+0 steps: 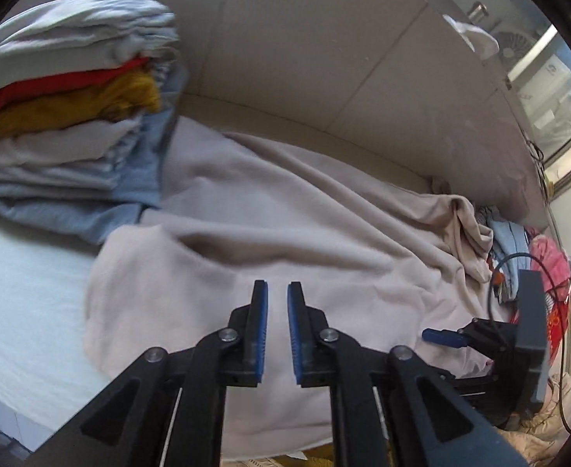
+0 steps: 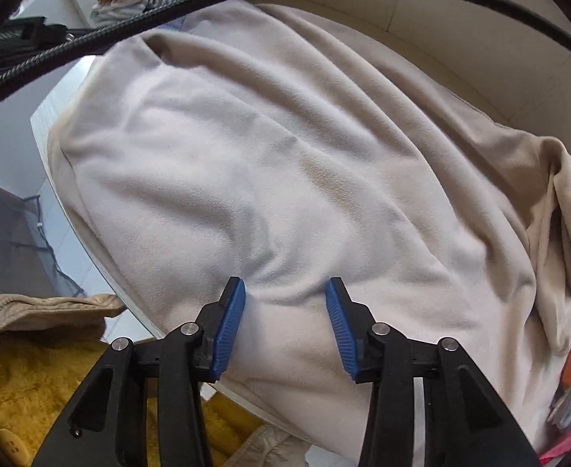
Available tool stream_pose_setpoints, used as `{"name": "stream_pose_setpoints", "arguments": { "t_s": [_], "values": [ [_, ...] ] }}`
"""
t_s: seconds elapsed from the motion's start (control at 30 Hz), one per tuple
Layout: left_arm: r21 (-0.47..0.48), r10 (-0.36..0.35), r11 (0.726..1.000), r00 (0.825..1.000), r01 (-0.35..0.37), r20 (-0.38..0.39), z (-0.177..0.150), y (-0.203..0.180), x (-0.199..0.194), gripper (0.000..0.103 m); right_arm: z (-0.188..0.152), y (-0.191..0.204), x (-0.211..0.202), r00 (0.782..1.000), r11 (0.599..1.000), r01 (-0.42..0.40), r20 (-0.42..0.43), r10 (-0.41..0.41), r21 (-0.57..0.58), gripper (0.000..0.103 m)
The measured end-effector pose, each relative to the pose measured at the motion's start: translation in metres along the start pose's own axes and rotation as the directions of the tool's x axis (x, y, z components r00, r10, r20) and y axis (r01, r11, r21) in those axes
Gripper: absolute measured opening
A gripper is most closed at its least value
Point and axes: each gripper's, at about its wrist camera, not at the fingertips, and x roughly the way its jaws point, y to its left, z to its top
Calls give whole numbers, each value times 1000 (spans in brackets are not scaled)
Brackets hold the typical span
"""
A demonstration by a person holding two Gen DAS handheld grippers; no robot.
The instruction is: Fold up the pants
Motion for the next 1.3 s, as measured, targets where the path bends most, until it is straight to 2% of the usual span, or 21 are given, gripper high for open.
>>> {"name": "stream_pose_setpoints", "arguments": {
  "t_s": [0.03,0.07,0.1,0.17,0.2,0.23,0.37,0.5,0.57,0.6,0.63,0.67,0.7,0.8,0.93,1.0,1.1,1.23,1.3],
  "values": [
    [33,4,999,1000,-4,-6,11,-9,8,12,0,-14,-12,999,999,35,35,-36,24,46],
    [61,20,998,1000,-19,-9,22,-17,16,19,1,-27,-21,996,997,67,60,-70,42,46],
    [85,40,996,999,-39,-6,34,-25,23,33,2,-44,-32,991,992,105,78,-111,67,46],
    [135,76,988,997,-77,14,58,-38,37,53,5,-84,-49,978,978,172,99,-184,115,47],
    [160,103,981,995,-105,21,69,-43,45,57,7,-105,-55,971,970,206,96,-220,131,52],
    [178,132,975,991,-134,23,80,-47,52,57,9,-122,-59,964,962,238,88,-251,137,58],
    [224,218,951,976,-212,-3,115,-50,80,59,22,-169,-58,949,949,306,56,-310,73,59],
    [242,290,930,957,-276,-22,138,-43,100,64,34,-194,-38,971,970,240,6,-240,-24,59],
    [252,308,923,951,-289,-38,145,-41,109,64,40,-202,-25,963,962,265,-25,-267,-64,59],
    [258,313,921,949,-292,-44,148,-41,112,64,44,-212,-19,954,953,293,-37,-296,-75,56],
    [265,316,919,948,-293,-47,150,-41,115,64,44,-222,-17,945,944,321,-38,-325,-75,30],
    [271,320,916,946,-296,-49,152,-41,119,64,51,-231,-15,927,928,370,-40,-372,-54,18],
    [274,325,914,944,-300,-50,153,-41,123,64,58,-242,-17,908,909,417,-37,-417,-11,17],
    [281,330,912,941,-299,-68,156,-41,138,64,73,-277,-31,920,912,391,-8,-393,126,17],
    [301,306,916,947,-266,-94,157,-43,152,64,73,-268,-37,918,917,396,17,-397,53,16],
    [348,296,906,949,-242,-112,158,-47,159,65,72,-261,-37,916,916,401,22,-401,27,16],
    [466,302,864,936,-190,-179,160,-55,175,71,73,-258,-37,909,909,415,29,-416,35,16],
    [597,385,774,905,-210,-181,161,-59,187,73,74,-266,-45,901,899,425,42,-431,107,16],
    [627,412,746,895,-224,-170,164,-59,192,80,76,-265,-48,895,892,436,52,-444,120,16]
  ]
}}
